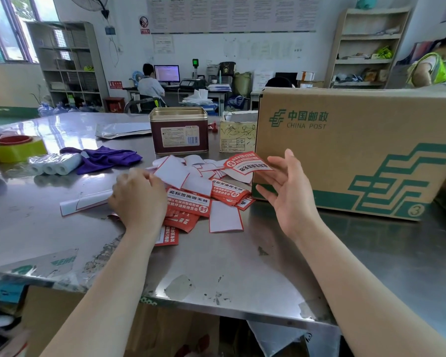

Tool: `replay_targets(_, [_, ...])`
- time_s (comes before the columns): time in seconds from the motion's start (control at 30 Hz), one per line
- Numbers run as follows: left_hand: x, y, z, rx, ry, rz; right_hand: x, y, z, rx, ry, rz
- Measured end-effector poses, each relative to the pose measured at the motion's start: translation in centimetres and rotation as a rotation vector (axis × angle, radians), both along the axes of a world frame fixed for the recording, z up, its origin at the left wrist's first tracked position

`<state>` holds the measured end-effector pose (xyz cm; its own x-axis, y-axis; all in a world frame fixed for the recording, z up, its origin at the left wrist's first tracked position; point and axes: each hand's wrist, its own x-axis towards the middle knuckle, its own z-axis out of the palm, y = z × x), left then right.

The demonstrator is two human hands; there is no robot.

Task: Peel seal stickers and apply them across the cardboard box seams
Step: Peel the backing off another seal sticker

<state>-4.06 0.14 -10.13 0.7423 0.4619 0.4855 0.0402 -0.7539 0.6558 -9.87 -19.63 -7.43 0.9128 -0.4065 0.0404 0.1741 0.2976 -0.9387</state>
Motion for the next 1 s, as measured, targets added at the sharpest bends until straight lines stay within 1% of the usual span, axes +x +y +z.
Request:
replay_targets(0.1, [0.5,0.4,-0.3,0.121,0.175,0.022,0.0,0.2,0.1,-0.038,0.009,0.032])
replay_targets(0.2, [1.0,0.3,-0.9,0.232,0.234,-0.017,-0.3,0.4,0.3,-0.074,0.009,0.080])
replay_targets(0.27, [1.0,0.2,-1.0,0.245,0.231,-0.041,-0.3,0.5,0.5,-0.114,0.017,0.117])
replay_targets(0.33, [0.7,0.0,-0.7,0.194,0.129,-0.126,-0.1,0.7,0.5,-0.196,0.041,0.144])
replay_targets(0.4, [0.0,-0.6,-0.5,0.177,-0.085,-0.313,0.1,0.7,0.1,-0.328,0.037,0.144])
replay_targets(0.43, [-0.5,-1.0,-0.4,0.216,-0.197,-0.417,0.0,0.7,-0.3,-0.444,0.001,0.136])
replay_targets(0.5, [-1.0,-1.7,-0.3,0.355,-0.339,-0.563,-0.5,0.9,-1.0,-0.670,-0.073,0.138])
replay_targets(0.53, [-0.9,-2.0,-0.4,0.422,-0.379,-0.597,-0.6,1.0,-1.3,-0.738,-0.095,0.154])
replay_targets(0.6, [-0.8,-2.4,-0.7,0.501,-0.420,-0.634,-0.7,1.0,-1.7,-0.806,-0.124,0.204])
replay_targets(0.73, [-0.6,-2.3,-0.9,0.499,-0.475,-0.630,-0.5,1.1,-2.0,-0.842,-0.114,0.238])
replay_targets(0.8, [-0.7,-2.3,-0.9,0.482,-0.474,-0.625,-0.1,1.1,-1.9,-0.807,-0.096,0.219])
replay_targets(0.93, [-0.8,-2.5,-0.9,0.448,-0.473,-0.620,1.0,0.6,-1.2,-0.318,-0.018,0.145])
replay_targets(1.0, [-0.9,-2.6,-0.9,0.372,-0.484,-0.591,1.0,0.1,-1.1,-0.197,0.001,0.100])
